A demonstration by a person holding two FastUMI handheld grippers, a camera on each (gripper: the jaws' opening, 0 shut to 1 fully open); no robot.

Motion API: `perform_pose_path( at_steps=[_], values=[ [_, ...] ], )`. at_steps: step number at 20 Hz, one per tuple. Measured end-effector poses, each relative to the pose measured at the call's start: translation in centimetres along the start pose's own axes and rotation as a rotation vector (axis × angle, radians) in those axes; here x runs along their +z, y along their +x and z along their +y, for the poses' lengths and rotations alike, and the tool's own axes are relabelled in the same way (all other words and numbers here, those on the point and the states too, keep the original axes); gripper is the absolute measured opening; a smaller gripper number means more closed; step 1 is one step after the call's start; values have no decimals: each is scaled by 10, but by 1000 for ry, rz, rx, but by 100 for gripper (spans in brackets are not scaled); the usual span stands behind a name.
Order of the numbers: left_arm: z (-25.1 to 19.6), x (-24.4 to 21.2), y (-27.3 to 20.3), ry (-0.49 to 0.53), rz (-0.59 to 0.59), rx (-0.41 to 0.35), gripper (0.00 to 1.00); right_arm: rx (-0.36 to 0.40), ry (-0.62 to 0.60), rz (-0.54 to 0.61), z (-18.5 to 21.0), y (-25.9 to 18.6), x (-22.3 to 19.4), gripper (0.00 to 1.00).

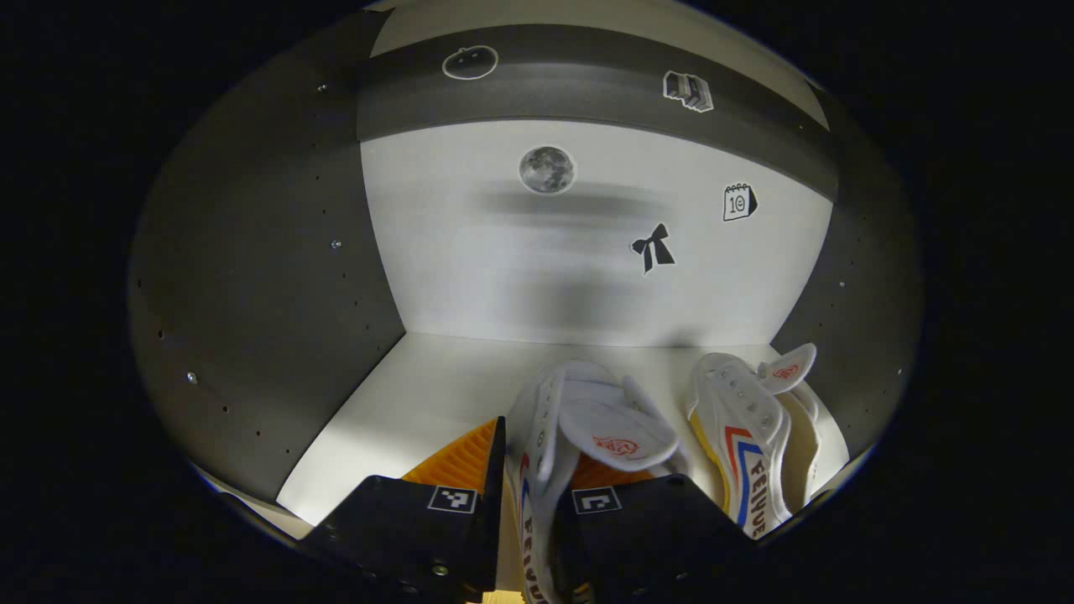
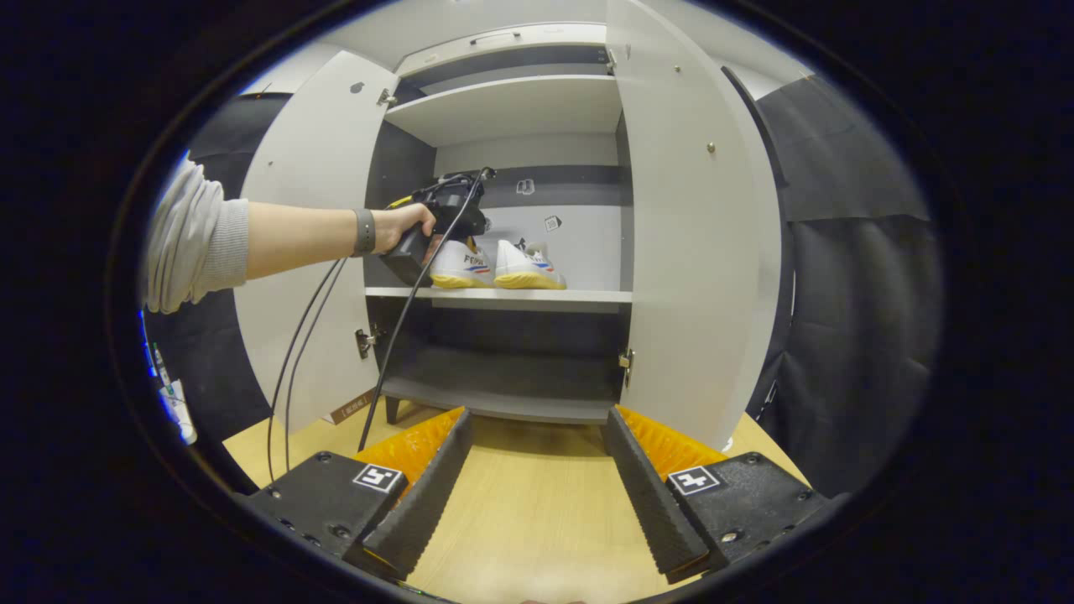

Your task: Grab one shoe with the right hand and put it into the shoe cabinet, grab the other shoe with the left hand and put it into the shoe cabinet; then close the right door with the right hand and the left door with the left hand.

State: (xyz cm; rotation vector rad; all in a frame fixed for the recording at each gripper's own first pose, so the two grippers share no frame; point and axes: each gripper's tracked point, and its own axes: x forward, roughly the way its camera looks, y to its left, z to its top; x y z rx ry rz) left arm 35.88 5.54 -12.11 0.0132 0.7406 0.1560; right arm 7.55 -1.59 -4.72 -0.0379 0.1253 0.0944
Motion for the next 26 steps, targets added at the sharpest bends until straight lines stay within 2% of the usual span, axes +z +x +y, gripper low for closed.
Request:
perform_pose_path(
  at_steps=[2, 3, 4, 5, 6, 7, 8, 9, 11, 15, 16, 17, 19, 21, 24, 26],
  values=[
    [-2, 1, -9, -7, -5, -24, 29, 7, -2, -4, 2, 0, 1, 100],
    [-3, 3, -17, -13, -14, -41, 41, 11, -3, -5, 3, -1, 1, 100],
    [-5, 3, -22, -18, -24, -55, 41, 15, -6, -5, 4, -1, 1, 100],
    [-5, 3, -32, -22, -35, -73, 31, 19, -7, -4, 5, -2, 0, 100],
    [-8, 4, -42, -29, -56, -93, 43, 24, -8, -4, 7, -2, -1, 100],
    [-6, 6, -55, -30, -92, -99, 32, 28, -6, -3, 8, -3, -1, 100],
    [-2, 11, -70, -26, -144, -95, 46, 33, -5, 0, 10, -5, -3, 100],
    [1, 16, -87, -20, -204, -92, 33, 36, -4, 1, 11, -6, -3, 100],
    [0, 18, -124, -4, -324, -121, 32, 38, -7, 2, 12, -9, -5, 100],
    [-1, -32, -203, 48, -472, -158, 36, 48, -10, 2, 14, -16, -8, 100],
    [0, -47, -218, 55, -504, -162, 19, 47, -16, 2, 14, -18, -8, 100],
    [2, -66, -233, 61, -525, -156, 36, 46, -20, -3, 14, -19, -7, 100],
    [6, -102, -256, 66, -564, -134, 36, 45, -24, -14, 15, -21, -5, 100],
    [8, -132, -277, 52, -599, -144, 36, 43, -24, -26, 16, -30, -4, 100],
    [12, -189, -298, 12, -588, -147, 36, 37, -24, -41, 17, -43, -3, 100],
    [21, -221, -313, 1, -601, -106, 36, 30, -17, -42, 18, -53, -7, 100]
  ],
)
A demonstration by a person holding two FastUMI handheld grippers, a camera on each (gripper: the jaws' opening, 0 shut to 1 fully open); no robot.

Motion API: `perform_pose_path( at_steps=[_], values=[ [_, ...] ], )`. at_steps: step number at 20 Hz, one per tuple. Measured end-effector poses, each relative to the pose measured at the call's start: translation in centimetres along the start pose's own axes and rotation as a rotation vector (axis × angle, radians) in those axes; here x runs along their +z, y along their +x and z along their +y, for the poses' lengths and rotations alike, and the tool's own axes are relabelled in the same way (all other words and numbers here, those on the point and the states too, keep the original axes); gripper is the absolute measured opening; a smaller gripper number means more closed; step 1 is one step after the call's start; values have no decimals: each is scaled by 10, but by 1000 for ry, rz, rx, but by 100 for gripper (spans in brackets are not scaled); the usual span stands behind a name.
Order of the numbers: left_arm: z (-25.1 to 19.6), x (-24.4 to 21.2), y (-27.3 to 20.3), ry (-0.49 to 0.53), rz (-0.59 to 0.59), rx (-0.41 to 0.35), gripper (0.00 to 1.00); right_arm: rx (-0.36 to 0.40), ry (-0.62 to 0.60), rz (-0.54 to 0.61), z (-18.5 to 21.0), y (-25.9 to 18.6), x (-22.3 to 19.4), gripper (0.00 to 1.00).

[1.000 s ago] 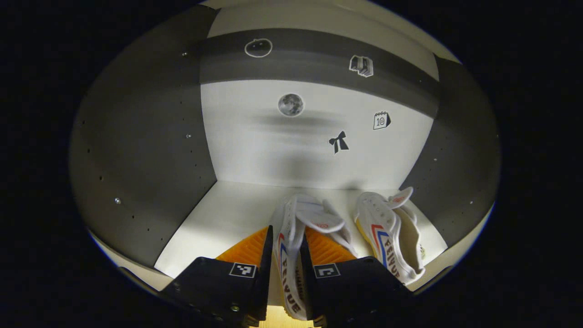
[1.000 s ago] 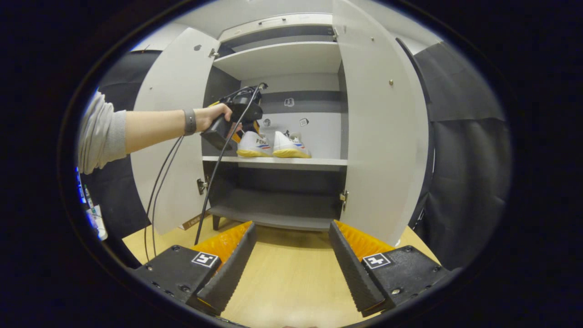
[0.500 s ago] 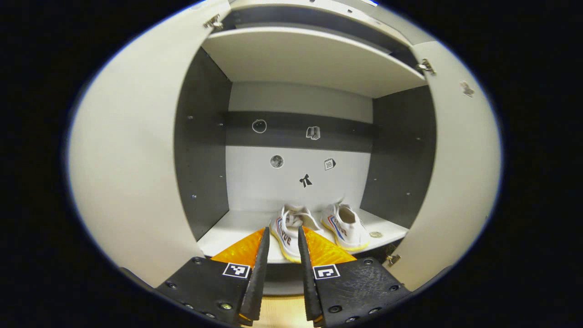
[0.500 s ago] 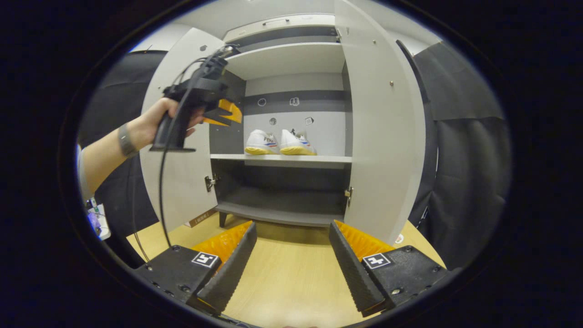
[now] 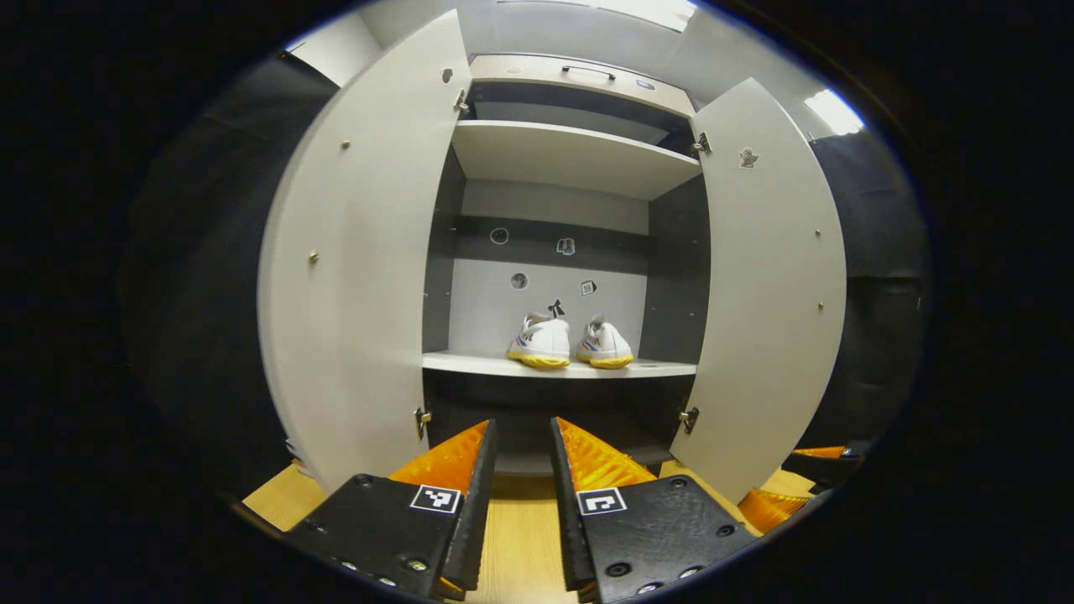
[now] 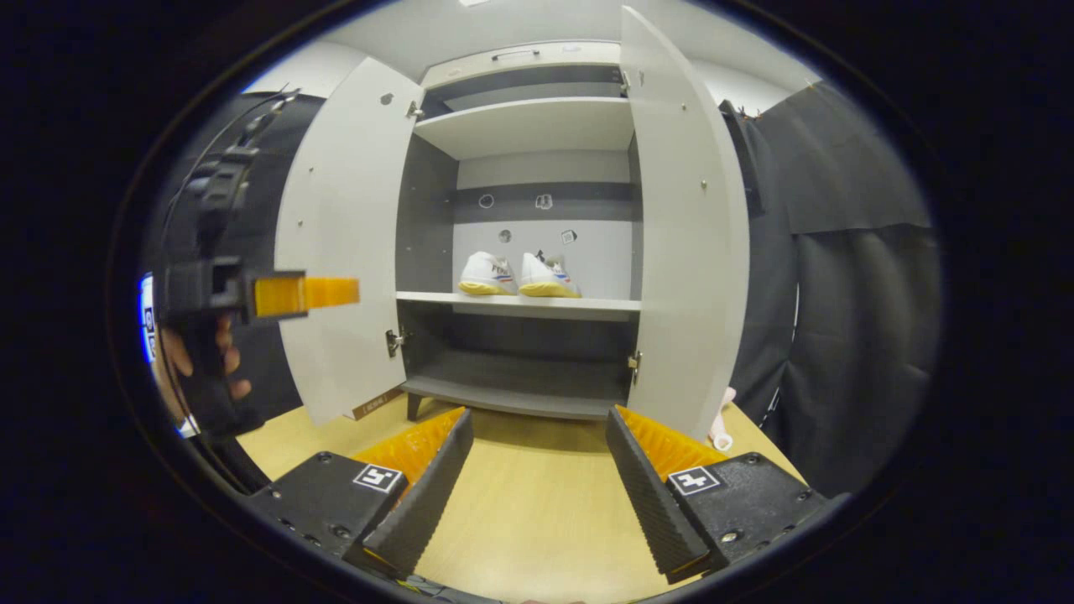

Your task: Grab one shoe with the right hand and put it into the shoe cabinet, grab the other shoe with the left hand and put it into the shoe cabinet; then close the right door with the right hand and the left door with the left hand.

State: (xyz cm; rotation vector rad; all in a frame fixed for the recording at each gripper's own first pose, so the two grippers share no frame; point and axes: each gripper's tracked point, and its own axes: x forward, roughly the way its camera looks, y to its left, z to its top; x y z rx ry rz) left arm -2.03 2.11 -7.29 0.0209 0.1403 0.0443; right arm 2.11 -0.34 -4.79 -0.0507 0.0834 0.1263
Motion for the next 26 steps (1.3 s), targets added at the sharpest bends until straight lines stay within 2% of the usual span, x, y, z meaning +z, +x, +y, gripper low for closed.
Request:
perform_pose_path(
  at_steps=[2, 4, 5, 7, 10, 11, 16, 20, 26],
  values=[
    [3, -26, -24, 3, 27, 33, 43, 0, 18, 4, 1, -10, -4, 100],
    [-3, -49, -43, -1, 50, 23, 55, -10, 34, 9, -1, -19, -7, 100],
    [-4, -56, -52, -3, 53, 18, 58, -16, 43, 5, -3, -24, -6, 100],
    [-3, -62, -61, -6, 52, 22, 64, -29, 53, -3, -10, -33, -4, 100],
    [4, -59, -68, -1, 38, 61, 81, -80, 58, -15, -37, -49, 4, 100],
    [4, -58, -67, -3, 35, 62, 84, -109, 62, -21, -50, -55, 8, 100],
    [-2, -57, -65, -1, 37, 37, 85, -279, 77, -66, -129, -83, 42, 100],
    [-15, -56, -66, 19, 31, 2, 85, -391, 90, -128, -194, -74, 91, 100],
    [-24, -51, -68, 60, 12, -27, 85, -428, 144, -194, -256, -26, 159, 100]
  ],
)
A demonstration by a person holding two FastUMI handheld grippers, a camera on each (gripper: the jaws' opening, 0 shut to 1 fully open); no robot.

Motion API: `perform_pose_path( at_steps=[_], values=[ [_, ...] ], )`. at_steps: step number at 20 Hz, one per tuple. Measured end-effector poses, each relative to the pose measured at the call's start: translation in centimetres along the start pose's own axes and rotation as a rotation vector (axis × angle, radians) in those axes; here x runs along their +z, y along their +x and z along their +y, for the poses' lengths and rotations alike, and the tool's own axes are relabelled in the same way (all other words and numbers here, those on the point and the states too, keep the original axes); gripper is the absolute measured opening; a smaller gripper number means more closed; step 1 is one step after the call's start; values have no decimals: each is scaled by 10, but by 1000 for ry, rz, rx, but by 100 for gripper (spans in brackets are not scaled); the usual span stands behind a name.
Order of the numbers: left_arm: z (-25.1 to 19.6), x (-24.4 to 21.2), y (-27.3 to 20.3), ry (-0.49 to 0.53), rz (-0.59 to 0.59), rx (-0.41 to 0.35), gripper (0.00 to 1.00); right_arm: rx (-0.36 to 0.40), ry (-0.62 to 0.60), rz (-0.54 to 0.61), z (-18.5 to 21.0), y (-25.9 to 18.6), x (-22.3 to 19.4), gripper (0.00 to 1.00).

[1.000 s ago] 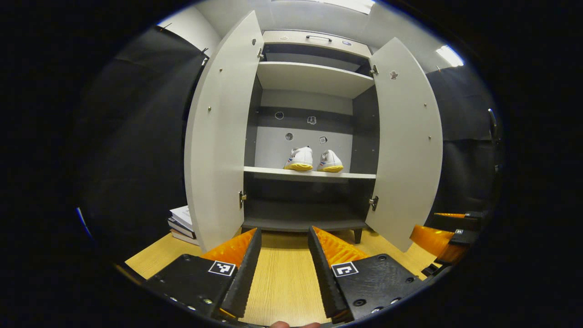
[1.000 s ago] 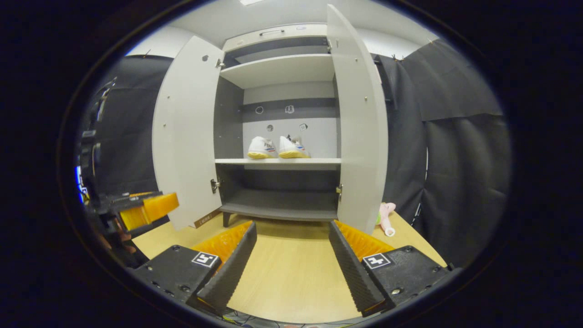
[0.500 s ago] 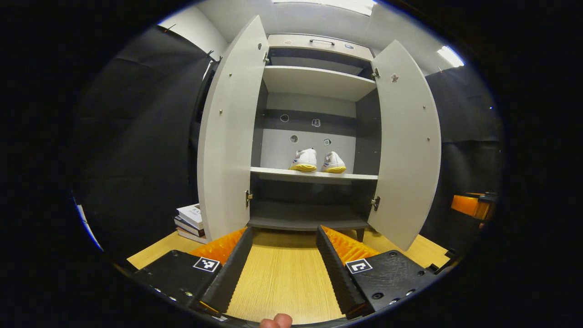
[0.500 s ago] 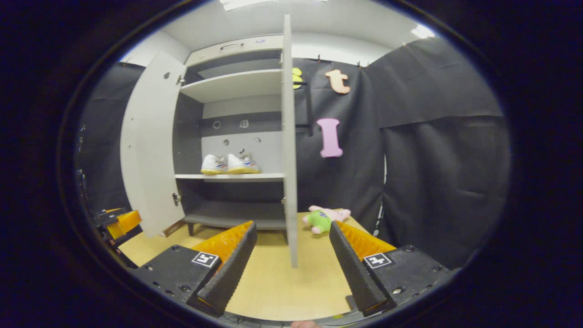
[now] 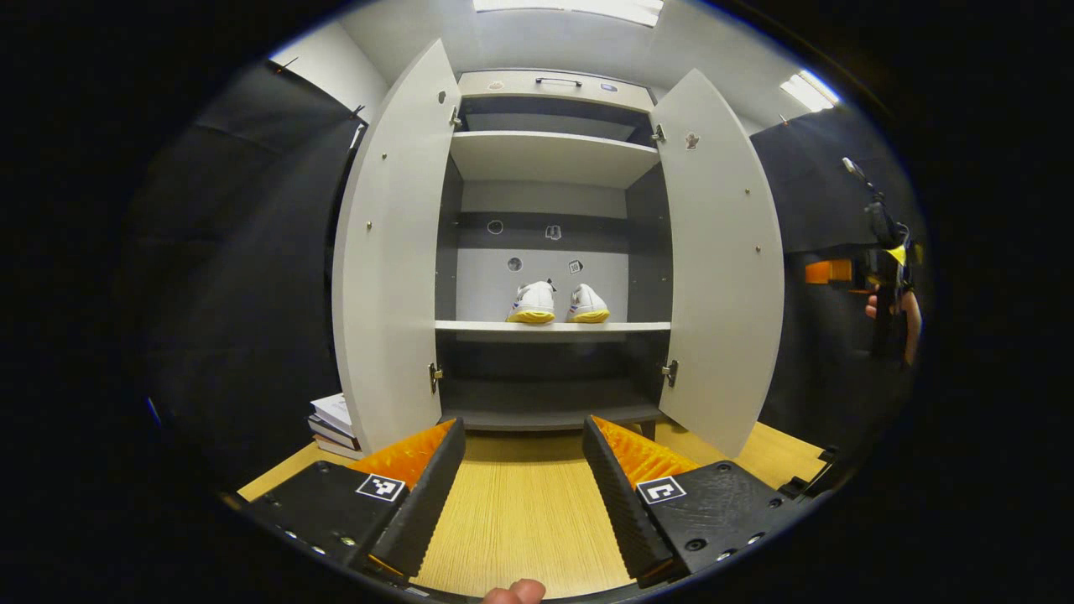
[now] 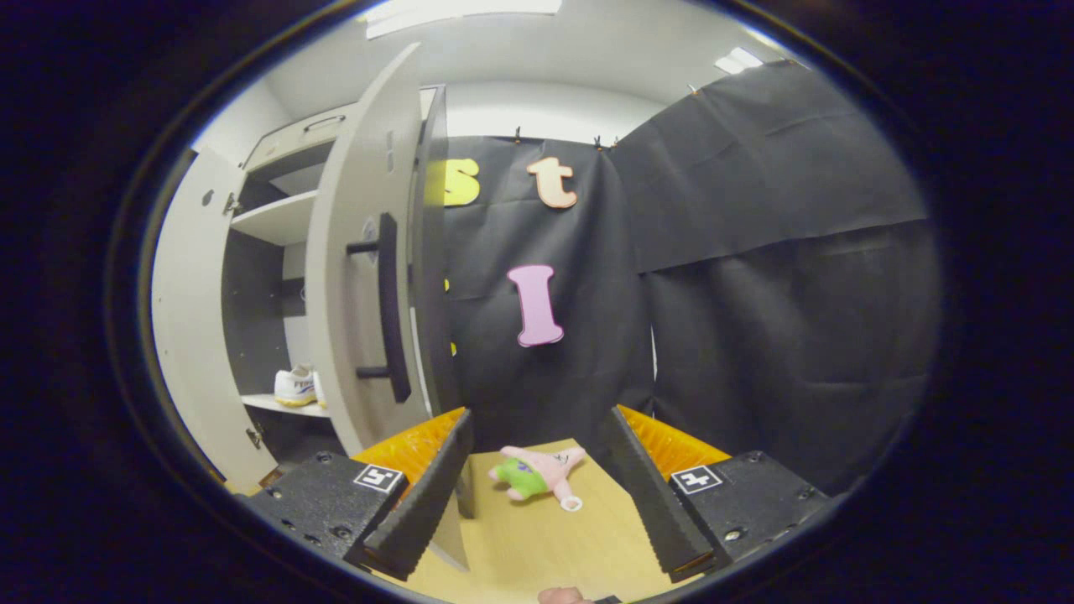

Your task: Grab one shoe with the right hand and put it into the shoe cabinet, grab the other shoe with the left hand and put it into the shoe cabinet; then close the right door with the right hand and the left door with the left hand.

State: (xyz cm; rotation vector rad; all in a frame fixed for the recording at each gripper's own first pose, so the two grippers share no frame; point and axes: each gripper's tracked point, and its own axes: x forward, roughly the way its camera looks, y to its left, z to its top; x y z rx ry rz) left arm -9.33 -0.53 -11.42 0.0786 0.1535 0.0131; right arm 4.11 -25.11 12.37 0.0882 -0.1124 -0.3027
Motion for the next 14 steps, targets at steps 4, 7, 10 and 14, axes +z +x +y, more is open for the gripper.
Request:
perform_pose_path(
  at_steps=[4, 7, 10, 14],
  values=[
    [-6, -4, -1, 14, 15, -17, 85, 19, -22, -2, 3, 36, 22, 99],
    [-4, -7, 2, 18, 25, -13, 85, 50, -34, 2, 19, 54, 31, 99],
    [-1, -11, 5, 8, 38, 0, 85, 57, -61, -2, 28, 55, 36, 99],
    [0, -13, 6, -11, 50, -1, 84, 65, -30, 12, 36, 52, 33, 98]
  ],
)
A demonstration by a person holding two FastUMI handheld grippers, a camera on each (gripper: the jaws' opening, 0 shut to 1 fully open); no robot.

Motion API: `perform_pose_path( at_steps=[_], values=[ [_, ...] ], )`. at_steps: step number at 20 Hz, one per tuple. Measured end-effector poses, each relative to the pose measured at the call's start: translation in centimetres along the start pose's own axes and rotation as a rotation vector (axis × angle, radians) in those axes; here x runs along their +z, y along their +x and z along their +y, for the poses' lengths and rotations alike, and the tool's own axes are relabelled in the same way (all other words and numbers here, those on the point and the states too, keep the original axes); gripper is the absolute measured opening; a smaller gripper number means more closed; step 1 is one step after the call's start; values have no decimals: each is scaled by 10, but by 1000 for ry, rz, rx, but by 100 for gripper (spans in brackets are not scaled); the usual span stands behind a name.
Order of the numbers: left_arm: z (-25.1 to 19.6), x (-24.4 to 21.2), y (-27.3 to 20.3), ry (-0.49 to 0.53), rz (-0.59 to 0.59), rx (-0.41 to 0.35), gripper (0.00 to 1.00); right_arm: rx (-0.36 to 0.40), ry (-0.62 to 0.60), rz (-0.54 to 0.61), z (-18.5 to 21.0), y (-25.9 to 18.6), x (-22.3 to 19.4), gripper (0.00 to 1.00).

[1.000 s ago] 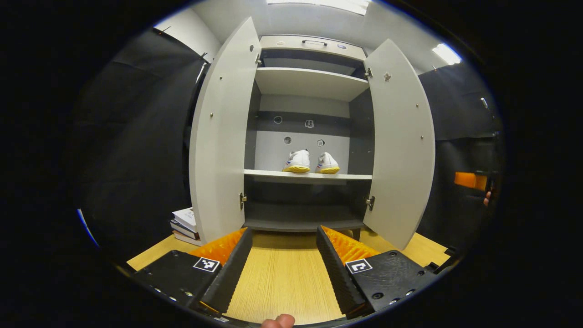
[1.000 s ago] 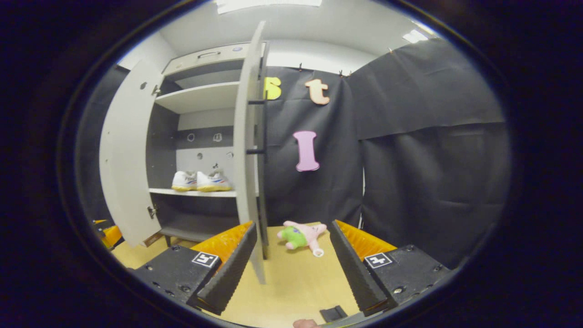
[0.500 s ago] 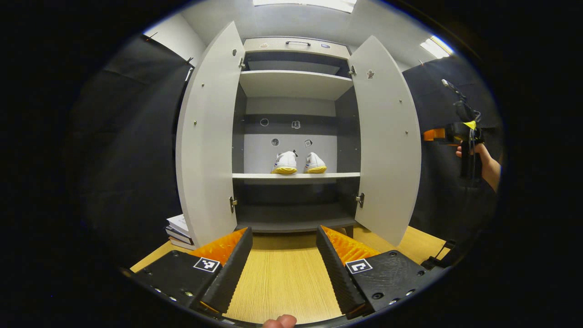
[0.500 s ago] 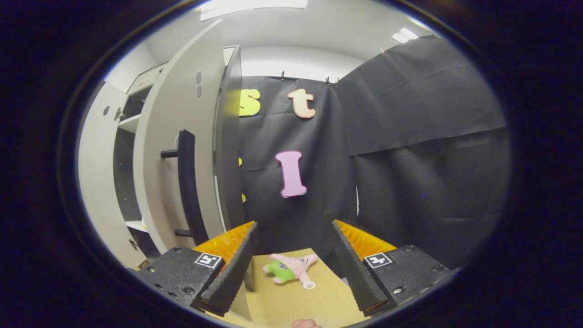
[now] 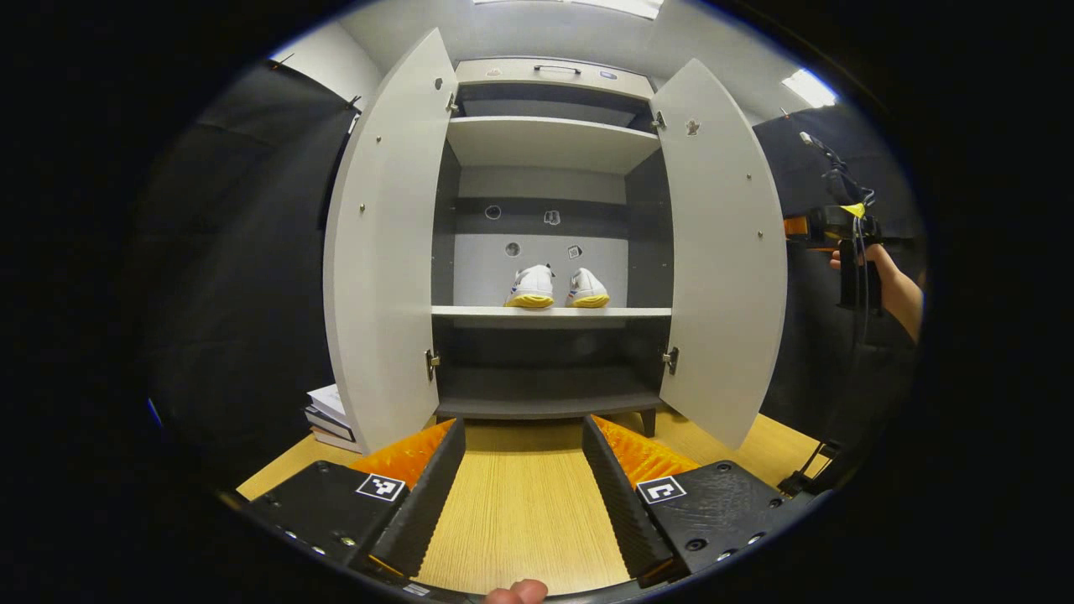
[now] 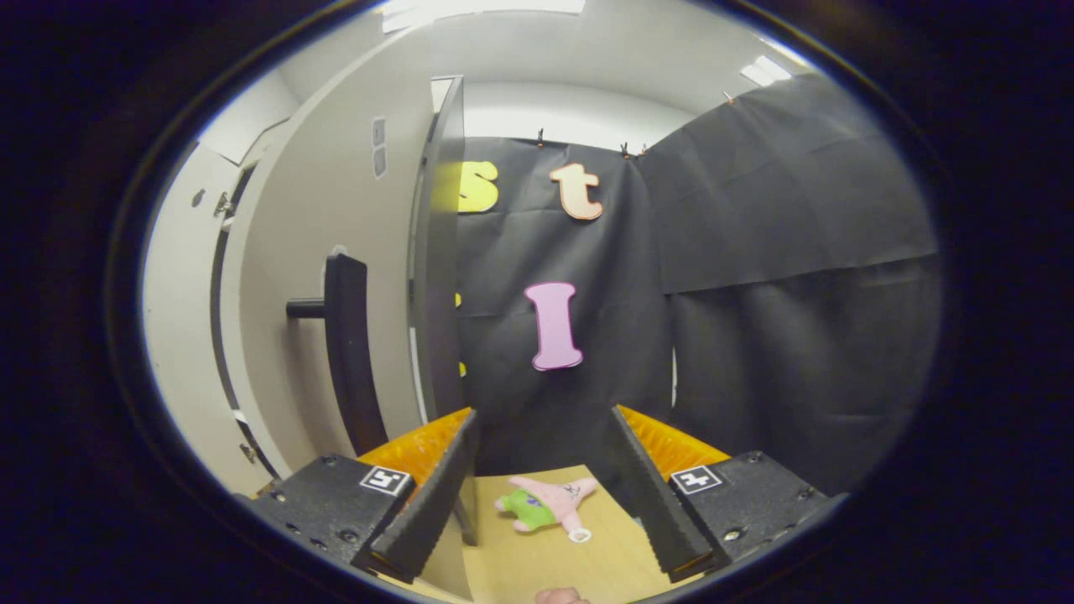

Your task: Grab one shoe with the right hand and put it into the shoe cabinet, grab the other shoe with the left hand and put it into the shoe cabinet; then close the right door with the right hand and the left door with the left hand.

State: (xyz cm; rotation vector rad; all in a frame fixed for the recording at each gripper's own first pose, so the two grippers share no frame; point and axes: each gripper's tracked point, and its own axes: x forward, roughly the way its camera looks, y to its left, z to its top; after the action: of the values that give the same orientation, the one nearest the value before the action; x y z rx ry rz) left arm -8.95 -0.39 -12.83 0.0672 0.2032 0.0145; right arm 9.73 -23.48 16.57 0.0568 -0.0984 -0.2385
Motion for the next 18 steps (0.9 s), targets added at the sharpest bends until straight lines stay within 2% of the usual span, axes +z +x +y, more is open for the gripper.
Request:
perform_pose_path(
  at_steps=[10, 17, 18],
  values=[
    [7, -4, 2, -1, -5, 14, 85, 171, -37, -2, 112, -9, -6, 96],
    [21, -6, 2, -2, 7, 43, 85, 290, 62, -11, 203, 16, -11, 97],
    [24, -7, 2, 1, 8, 47, 85, 284, 55, -13, 208, 21, -10, 92]
  ],
)
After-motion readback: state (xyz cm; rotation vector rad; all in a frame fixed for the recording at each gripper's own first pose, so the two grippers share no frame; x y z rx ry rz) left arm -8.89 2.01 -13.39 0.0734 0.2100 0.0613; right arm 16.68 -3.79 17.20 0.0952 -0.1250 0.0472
